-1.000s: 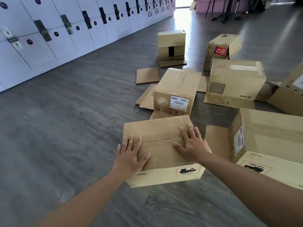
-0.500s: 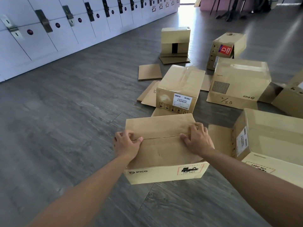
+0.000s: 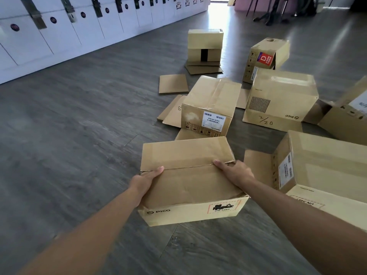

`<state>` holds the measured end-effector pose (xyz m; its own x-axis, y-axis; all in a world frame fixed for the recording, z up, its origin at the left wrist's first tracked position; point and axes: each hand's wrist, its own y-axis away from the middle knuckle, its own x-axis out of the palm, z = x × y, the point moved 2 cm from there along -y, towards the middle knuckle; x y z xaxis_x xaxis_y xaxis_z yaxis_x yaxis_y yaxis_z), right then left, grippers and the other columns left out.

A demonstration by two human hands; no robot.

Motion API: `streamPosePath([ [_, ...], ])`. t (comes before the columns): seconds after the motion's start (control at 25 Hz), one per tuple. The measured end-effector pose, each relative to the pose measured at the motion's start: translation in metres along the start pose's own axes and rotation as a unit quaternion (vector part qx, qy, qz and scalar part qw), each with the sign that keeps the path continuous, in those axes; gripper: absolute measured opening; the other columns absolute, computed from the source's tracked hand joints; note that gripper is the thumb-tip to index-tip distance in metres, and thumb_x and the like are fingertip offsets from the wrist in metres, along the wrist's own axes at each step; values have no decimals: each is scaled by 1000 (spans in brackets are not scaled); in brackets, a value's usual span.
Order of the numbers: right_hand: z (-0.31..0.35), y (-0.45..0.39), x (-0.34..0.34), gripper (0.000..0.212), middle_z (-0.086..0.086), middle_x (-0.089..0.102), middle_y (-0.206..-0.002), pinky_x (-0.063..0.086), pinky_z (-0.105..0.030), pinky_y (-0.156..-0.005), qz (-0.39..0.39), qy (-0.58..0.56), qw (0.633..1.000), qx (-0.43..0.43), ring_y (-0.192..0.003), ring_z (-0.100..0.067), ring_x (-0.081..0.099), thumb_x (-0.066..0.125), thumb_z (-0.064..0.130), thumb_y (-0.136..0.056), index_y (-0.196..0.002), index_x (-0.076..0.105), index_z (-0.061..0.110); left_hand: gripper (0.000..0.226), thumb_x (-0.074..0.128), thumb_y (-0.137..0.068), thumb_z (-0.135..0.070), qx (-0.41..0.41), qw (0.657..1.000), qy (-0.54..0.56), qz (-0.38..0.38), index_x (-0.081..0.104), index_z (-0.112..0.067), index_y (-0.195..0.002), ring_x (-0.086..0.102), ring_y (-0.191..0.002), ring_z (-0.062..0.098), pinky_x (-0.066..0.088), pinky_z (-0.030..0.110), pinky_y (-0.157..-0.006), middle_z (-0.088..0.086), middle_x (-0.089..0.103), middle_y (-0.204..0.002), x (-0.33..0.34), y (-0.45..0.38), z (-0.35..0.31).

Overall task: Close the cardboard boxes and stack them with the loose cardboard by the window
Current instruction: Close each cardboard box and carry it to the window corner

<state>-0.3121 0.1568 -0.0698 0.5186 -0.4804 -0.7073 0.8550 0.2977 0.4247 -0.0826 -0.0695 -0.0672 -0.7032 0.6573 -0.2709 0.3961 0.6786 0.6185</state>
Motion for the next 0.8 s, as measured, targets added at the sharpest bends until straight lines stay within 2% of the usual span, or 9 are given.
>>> streamPosePath([
  [0.2,2,7,-2,100,-5,67,-110,52,-35,-75,5,-11,1000,-1,-94,-25,63,51,95,-61,-125,60,20,77,80,-70,-63,-3,1000,-2,7,61,-14,-127,57,-114,32,44,44,-104,11,61,-128,-1,6,-2],
  [0.36,-3,14,-4,88,-3,68,-104,56,-38,-85,17,-43,999,6,-93,-24,65,58,90,-63,-118,66,22,90,80,-69,-64,-21,1000,10,21,53,-12,-137,57,-112,30,44,43,-97,10,61,-127,-2,13,0],
  [0.48,-3,18,-10,80,-1,68,-97,56,-37,-83,9,-49,999,-4,-89,-23,65,61,88,-64,-112,67,23,92,82,-67,-63,-25,999,29,29,52,-11,-137,57,-109,29,42,41,-90,8,61,-124,1,19,-1],
  [0.56,5,18,-23,74,0,67,-94,54,-35,-79,-13,-53,998,-25,-84,-22,64,61,87,-65,-106,67,26,95,83,-66,-63,-11,999,42,26,50,-10,-138,56,-110,28,42,41,-91,8,59,-125,2,22,-11],
  [0.64,21,15,-44,71,1,66,-96,51,-34,-75,-34,-66,996,-59,-82,-20,61,61,88,-63,-103,65,29,95,84,-65,-63,21,998,57,21,52,-12,-137,57,-113,29,45,44,-100,7,60,-128,2,22,-31],
  [0.72,48,16,-71,77,2,64,-100,48,-34,-75,-54,-80,990,-100,-86,-20,59,60,89,-64,-111,65,28,89,85,-63,-63,62,995,76,12,57,-17,-134,59,-112,27,46,45,-103,4,62,-127,0,24,-62],
  [0.8,82,20,-107,83,3,61,-102,46,-34,-77,-89,-88,984,-128,-92,-21,58,59,87,-66,-119,63,23,80,85,-63,-63,99,991,89,-3,61,-22,-128,60,-106,22,47,41,-96,0,63,-122,-4,31,-106],
])
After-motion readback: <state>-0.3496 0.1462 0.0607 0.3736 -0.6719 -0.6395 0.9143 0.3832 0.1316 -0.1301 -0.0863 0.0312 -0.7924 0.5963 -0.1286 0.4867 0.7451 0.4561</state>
